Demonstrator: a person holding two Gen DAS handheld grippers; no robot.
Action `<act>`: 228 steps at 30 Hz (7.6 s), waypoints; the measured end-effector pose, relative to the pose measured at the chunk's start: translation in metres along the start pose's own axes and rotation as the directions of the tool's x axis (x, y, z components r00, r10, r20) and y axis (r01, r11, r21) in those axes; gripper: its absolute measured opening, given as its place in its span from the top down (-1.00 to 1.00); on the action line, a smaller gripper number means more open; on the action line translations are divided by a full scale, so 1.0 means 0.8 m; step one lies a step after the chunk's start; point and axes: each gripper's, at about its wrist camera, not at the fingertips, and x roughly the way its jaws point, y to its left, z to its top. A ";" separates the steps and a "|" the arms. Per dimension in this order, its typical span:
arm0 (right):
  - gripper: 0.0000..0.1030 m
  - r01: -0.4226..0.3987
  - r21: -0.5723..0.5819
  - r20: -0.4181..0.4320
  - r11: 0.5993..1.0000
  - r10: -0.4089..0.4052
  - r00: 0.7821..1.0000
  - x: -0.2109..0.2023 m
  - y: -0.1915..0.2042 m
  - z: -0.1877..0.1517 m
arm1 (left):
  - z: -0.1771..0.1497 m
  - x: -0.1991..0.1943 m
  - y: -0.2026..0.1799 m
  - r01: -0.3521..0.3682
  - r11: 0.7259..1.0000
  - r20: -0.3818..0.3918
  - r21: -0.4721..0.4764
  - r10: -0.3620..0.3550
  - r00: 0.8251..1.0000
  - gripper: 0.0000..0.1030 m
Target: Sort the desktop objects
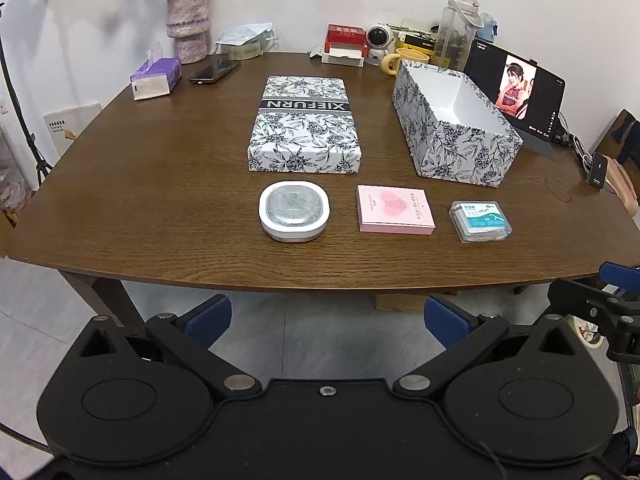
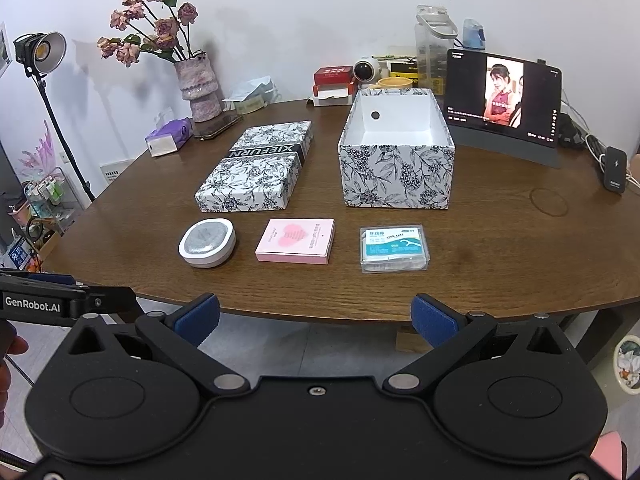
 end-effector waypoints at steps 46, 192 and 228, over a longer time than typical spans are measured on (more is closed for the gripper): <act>-1.00 0.023 -0.002 -0.136 1.000 -0.023 0.991 0.139 -0.021 0.034 | 0.065 0.138 0.003 -0.040 0.999 -0.111 0.033 0.043 0.993 -1.00; -1.00 -0.263 -0.032 -0.282 0.964 0.244 0.928 0.351 -0.253 0.297 | 0.388 0.542 -0.315 0.224 0.760 -0.341 0.610 -0.004 0.940 -0.72; -1.00 -0.210 -0.132 -0.163 0.969 0.188 0.969 0.201 -0.104 0.238 | 0.334 0.179 -0.063 0.159 0.907 -0.025 0.389 -0.162 0.986 -1.00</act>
